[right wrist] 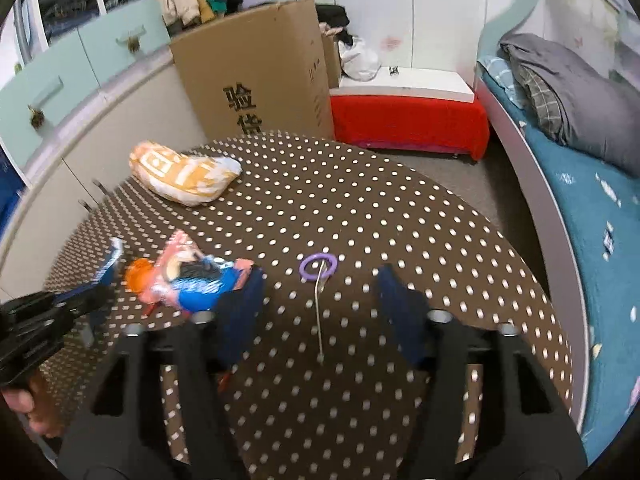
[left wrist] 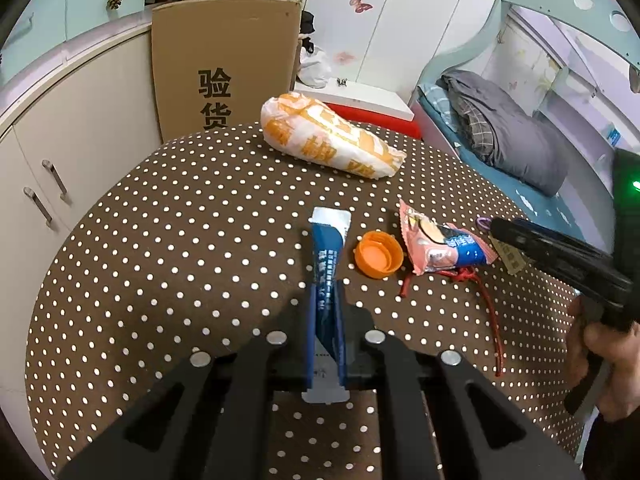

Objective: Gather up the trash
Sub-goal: 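Carry the toothpaste tube and the tag toward the wastebasket with both grippers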

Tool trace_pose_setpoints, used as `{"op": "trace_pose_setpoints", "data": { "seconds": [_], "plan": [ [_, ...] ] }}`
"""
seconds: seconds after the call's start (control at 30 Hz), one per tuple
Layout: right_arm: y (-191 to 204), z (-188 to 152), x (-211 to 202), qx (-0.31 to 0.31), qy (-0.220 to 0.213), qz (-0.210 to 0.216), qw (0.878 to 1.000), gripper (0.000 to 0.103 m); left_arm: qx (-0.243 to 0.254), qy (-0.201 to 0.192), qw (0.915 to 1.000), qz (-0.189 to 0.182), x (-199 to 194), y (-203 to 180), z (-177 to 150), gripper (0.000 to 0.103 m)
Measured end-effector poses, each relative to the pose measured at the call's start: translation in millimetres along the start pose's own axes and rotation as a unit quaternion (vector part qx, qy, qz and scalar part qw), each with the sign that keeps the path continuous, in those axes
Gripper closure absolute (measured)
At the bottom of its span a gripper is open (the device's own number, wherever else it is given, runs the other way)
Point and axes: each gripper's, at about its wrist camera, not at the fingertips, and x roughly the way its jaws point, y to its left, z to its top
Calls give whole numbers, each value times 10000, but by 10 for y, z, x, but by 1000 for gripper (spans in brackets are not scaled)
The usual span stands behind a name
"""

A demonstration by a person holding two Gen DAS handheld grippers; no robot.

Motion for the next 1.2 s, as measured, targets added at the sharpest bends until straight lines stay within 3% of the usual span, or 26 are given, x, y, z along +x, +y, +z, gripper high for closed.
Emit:
{"op": "trace_pose_setpoints", "data": {
  "seconds": [0.13,0.37,0.63,0.97,1.2],
  "plan": [
    [88,15,44,-314,-44,-160,9994,81,18,-20,10000,-8,-21,-50,-11,95],
    [-119,-116,-194,99,-292,178,9994,81,13,-106,9999,-36,-107,-126,21,95],
    [-453,-151,-891,437,-929,441,9937,81,267,-413,9983,-307,-353,-505,187,95],
    [-1046,-297,-1835,831,-1725,317,9810,81,720,-625,9919,-839,-489,-1317,373,95],
    [-1704,-574,-2279,1424,-2029,-86,9688,81,1069,-646,9845,-1235,-508,-1998,371,95]
  ]
}}
